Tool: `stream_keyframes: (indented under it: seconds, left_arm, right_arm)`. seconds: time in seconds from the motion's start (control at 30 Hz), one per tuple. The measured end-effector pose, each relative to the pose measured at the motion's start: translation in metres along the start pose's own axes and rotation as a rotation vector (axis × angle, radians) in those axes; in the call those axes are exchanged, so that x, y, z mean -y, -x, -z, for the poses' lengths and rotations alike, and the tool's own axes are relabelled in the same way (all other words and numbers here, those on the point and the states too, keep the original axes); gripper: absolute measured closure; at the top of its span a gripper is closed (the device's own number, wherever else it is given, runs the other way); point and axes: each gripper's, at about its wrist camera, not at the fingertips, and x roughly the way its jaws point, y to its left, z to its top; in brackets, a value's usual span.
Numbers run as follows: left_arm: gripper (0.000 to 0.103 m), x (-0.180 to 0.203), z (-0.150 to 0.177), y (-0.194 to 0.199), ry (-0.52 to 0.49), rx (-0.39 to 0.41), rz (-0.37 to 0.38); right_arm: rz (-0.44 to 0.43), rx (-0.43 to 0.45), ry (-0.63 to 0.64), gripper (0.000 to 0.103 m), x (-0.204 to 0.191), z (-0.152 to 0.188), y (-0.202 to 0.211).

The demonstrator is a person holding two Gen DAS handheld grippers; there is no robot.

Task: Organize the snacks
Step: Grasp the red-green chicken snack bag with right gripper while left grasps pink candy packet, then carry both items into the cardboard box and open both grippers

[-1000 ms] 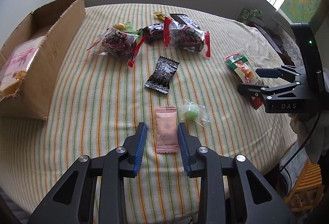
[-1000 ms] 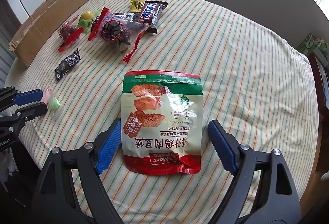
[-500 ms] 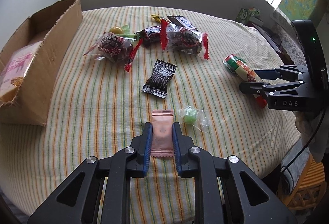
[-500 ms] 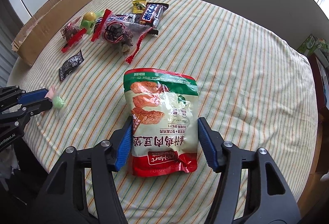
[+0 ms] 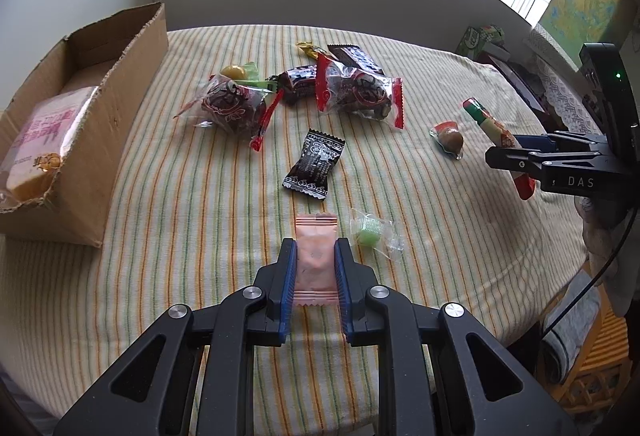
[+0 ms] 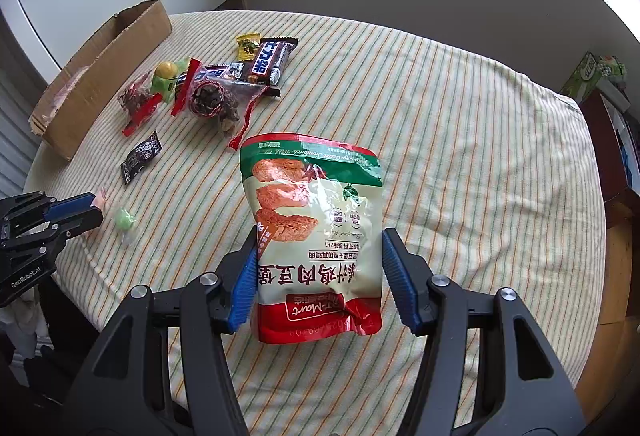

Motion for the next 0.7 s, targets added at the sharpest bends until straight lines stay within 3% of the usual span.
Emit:
stream_keyframes:
  seconds: [0.37,0.7]
  left_arm:
    - [0.086,-0.017,-0.015,0.031,0.019,0.078,-0.012]
    - [0.086,-0.070,-0.041,0.062,0.085,0.164,-0.060]
  right_arm:
    - [-0.032,0.052,0.070,0.043,-0.041,-0.023,0.020]
    - [-0.095,0.131,0.182,0.043,-0.113,-0.081,0.031]
